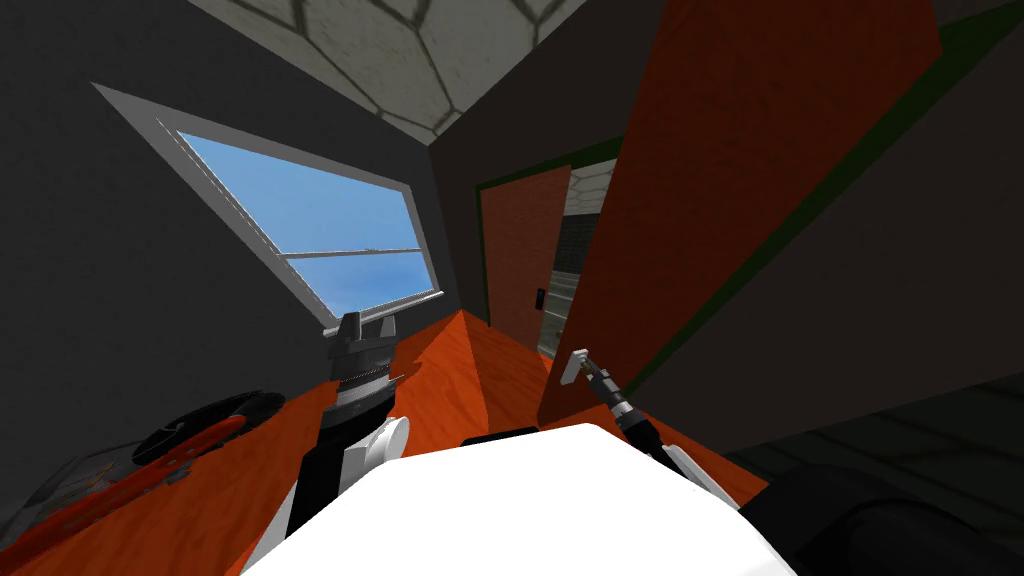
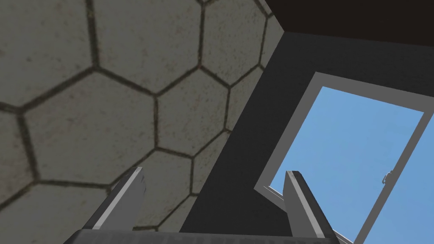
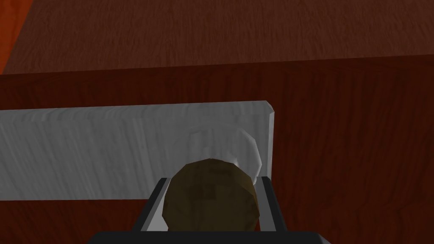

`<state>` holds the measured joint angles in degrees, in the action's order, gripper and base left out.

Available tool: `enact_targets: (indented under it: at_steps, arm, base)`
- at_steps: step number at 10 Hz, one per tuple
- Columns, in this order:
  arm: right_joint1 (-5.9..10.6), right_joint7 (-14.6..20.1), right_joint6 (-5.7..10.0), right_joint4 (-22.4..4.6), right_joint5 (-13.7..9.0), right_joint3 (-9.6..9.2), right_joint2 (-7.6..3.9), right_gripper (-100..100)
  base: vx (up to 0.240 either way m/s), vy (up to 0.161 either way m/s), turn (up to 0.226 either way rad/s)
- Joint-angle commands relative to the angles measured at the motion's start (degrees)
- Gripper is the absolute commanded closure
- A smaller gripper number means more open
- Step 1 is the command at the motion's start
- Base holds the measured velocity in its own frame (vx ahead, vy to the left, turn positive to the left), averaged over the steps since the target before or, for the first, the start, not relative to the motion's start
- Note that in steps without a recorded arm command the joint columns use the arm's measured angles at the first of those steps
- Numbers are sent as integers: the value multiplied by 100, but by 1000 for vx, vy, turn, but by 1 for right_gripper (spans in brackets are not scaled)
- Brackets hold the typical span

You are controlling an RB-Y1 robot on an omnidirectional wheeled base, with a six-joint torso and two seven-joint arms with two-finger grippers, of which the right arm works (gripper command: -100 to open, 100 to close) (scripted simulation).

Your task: Pull the door open

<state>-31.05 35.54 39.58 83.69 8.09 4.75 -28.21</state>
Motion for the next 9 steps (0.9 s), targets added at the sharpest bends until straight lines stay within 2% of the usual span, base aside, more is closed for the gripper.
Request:
enact_targets:
  at_steps: [1, 9]
  arm:
    - [-2, 35, 87, -44, 7, -14, -49, 100]
    - [-12, 235, 576, -290, 44, -93, -323, 100]
  base:
    - [-124, -29, 100]
    - [-201, -86, 130]
